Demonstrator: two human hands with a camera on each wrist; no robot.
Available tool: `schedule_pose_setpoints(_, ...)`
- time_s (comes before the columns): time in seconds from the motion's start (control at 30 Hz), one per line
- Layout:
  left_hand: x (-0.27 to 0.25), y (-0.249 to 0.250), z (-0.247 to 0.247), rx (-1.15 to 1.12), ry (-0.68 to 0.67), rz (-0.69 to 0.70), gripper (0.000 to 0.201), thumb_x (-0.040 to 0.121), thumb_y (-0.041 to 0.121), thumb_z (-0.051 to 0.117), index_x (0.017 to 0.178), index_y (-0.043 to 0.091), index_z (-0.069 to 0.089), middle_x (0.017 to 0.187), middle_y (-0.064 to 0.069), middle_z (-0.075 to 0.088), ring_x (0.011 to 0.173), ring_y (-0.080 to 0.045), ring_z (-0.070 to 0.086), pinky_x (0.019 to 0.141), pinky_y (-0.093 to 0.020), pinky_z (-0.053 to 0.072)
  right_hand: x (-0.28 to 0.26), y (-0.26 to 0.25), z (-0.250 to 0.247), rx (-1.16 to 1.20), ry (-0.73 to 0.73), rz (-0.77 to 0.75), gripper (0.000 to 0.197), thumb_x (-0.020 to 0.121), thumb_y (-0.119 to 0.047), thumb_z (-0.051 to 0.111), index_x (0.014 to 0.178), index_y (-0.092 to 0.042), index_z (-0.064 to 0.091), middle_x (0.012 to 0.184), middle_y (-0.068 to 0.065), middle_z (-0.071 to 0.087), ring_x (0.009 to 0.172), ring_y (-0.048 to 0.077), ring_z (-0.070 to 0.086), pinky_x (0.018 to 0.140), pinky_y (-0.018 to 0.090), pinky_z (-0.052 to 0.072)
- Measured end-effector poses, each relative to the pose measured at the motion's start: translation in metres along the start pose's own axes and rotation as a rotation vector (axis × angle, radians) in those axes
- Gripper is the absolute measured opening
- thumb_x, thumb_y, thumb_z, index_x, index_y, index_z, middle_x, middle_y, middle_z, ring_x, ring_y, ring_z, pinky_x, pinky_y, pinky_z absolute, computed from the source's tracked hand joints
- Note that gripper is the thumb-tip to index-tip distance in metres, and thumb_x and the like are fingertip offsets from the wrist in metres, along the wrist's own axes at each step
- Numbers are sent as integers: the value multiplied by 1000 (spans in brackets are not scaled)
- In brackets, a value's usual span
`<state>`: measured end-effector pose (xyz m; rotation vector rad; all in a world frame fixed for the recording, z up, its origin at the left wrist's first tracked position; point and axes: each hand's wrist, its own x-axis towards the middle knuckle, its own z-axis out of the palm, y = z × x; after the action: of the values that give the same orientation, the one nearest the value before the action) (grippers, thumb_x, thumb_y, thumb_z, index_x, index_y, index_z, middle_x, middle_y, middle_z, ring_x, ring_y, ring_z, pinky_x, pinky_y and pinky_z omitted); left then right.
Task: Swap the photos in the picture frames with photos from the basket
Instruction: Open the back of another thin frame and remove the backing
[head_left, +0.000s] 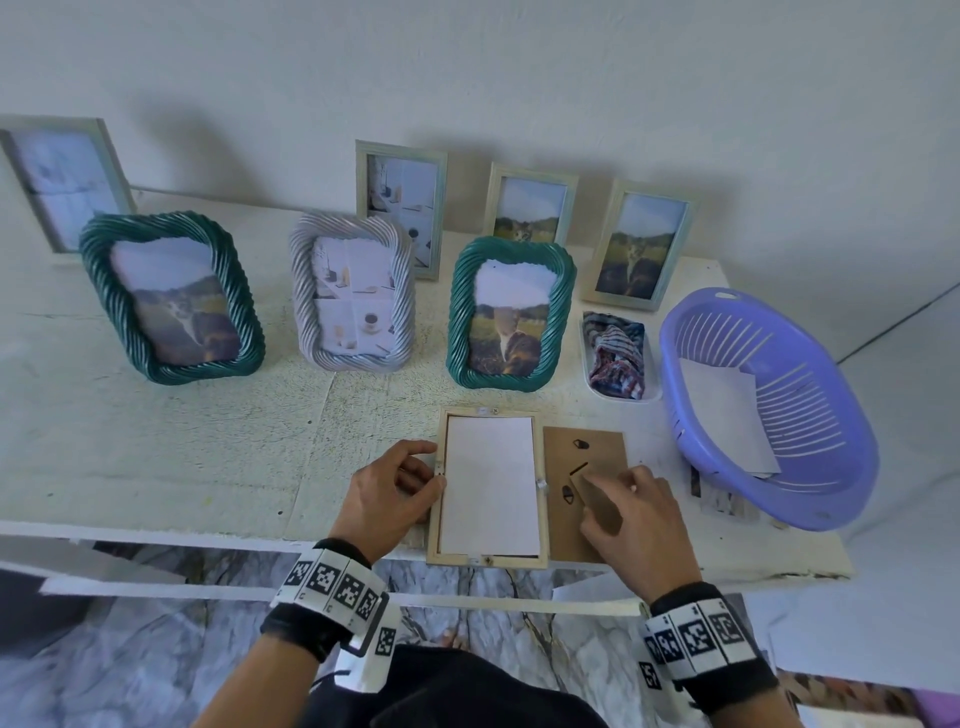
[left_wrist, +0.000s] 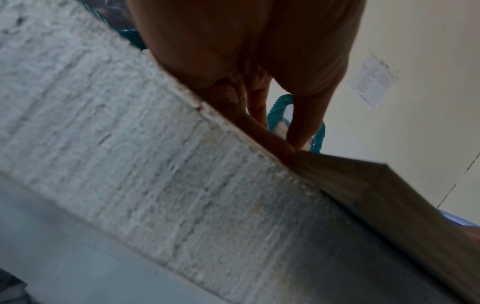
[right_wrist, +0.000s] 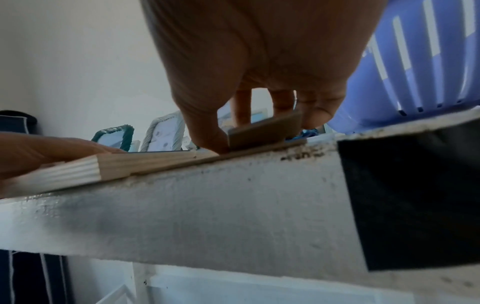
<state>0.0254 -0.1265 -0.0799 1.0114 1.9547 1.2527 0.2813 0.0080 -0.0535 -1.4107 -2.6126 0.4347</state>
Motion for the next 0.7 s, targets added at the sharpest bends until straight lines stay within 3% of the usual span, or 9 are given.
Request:
schedule_pose_setpoints(0.13, 0, -1, 0, -5, 3, 1, 31, 83, 13, 75, 110, 24, 64, 79, 6, 66, 64, -7, 63, 60, -30, 60, 4, -8, 0, -19, 103, -11, 32, 77, -30, 73, 107, -20, 67, 98, 5, 50, 83, 24, 48, 69, 37, 47)
schedule_pose_setpoints(0.23, 0, -1, 0, -1, 6, 6, 31, 83, 13, 75, 110, 24, 64, 78, 6, 66, 64, -7, 63, 59, -28, 59, 8, -29, -1, 67, 167, -83, 32, 83, -31, 69, 110, -15, 64, 100, 5, 54, 86, 22, 50, 68, 34, 49)
schedule_pose_setpoints(0.33, 0, -1, 0, -13, 7, -2, 31, 82, 13, 75, 108, 28, 63, 77, 7, 67, 64, -10, 64, 59, -31, 60, 18, -47, 2, 158, 59, -64, 37, 87, -45, 62, 111, -18, 60, 99, 2, 55, 87, 20, 54, 67, 30, 47)
schedule_pose_setpoints(0.5, 1, -1, 1, -9, 13, -9, 32, 82, 14, 76, 107, 30, 63, 77, 6, 68, 64, -10, 64, 59, -32, 60, 39, -69, -1, -91, -71, 9, 58, 80, -71, 53, 107, -20, 51, 96, -2, 55, 87, 16, 52, 66, 27, 41)
schedule_pose_setpoints(0.6, 1, -1, 1, -12, 15, -10, 32, 82, 14, 76, 106, 31, 63, 77, 7, 68, 64, -10, 64, 59, -33, 60, 44, -75, 2, -113, -111, 67, 62, 77, -73, 56, 107, -19, 47, 97, -1, 59, 83, 17, 54, 62, 29, 43)
schedule_pose_setpoints(0.7, 0, -1, 1, -9, 14, -8, 32, 82, 15, 76, 106, 32, 63, 78, 7, 68, 64, -11, 65, 59, -33, 60, 44, -77, 2, -3, -142, 105, 56, 80, -65, 62, 108, -19, 45, 100, -1, 58, 77, 14, 48, 54, 26, 34)
